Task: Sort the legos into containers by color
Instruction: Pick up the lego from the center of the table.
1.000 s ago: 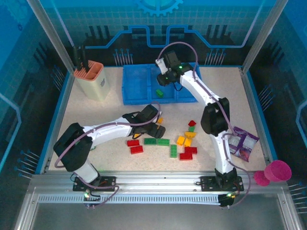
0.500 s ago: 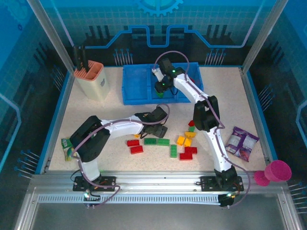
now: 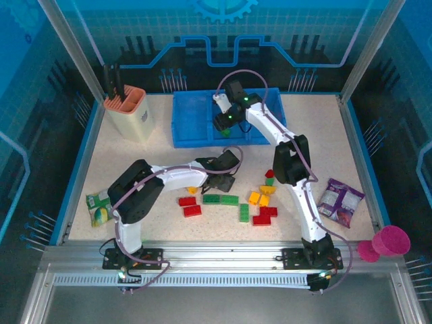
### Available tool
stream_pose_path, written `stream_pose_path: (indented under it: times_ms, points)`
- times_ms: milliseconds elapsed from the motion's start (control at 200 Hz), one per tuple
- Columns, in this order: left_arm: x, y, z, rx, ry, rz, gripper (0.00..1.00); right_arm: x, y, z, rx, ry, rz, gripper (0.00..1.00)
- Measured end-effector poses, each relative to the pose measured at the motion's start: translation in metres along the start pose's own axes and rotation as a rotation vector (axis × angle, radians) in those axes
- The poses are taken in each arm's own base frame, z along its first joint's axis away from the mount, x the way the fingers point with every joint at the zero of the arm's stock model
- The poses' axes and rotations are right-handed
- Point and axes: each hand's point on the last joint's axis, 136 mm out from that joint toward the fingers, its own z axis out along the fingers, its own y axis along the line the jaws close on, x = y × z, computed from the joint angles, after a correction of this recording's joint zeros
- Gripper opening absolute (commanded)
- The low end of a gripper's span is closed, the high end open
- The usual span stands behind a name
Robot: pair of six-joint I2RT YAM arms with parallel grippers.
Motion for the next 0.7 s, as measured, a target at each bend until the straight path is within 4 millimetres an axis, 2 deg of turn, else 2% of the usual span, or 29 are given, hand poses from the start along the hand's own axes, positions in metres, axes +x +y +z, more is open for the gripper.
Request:
stream_pose_path:
  times_ms: [175,375,520,701]
  points:
    - [0.007,-0.001,0.008,-0.003,0.025,-0.017,0.5,-0.019,0.006,-0.027,-0.013,-0.062,-0.007,0.57]
    - [0.007,-0.005,0.008,0.017,0.026,-0.032,0.3,-0.029,0.011,-0.067,-0.005,-0.114,-0.005,0.57]
    - [0.007,-0.005,0.008,0.018,0.021,-0.044,0.24,-0.014,0.014,-0.095,0.012,-0.112,0.012,0.6]
    - [0.009,0.007,0.0,0.009,0.03,-0.054,0.23,0.03,0.009,-0.134,0.042,-0.088,0.075,0.63]
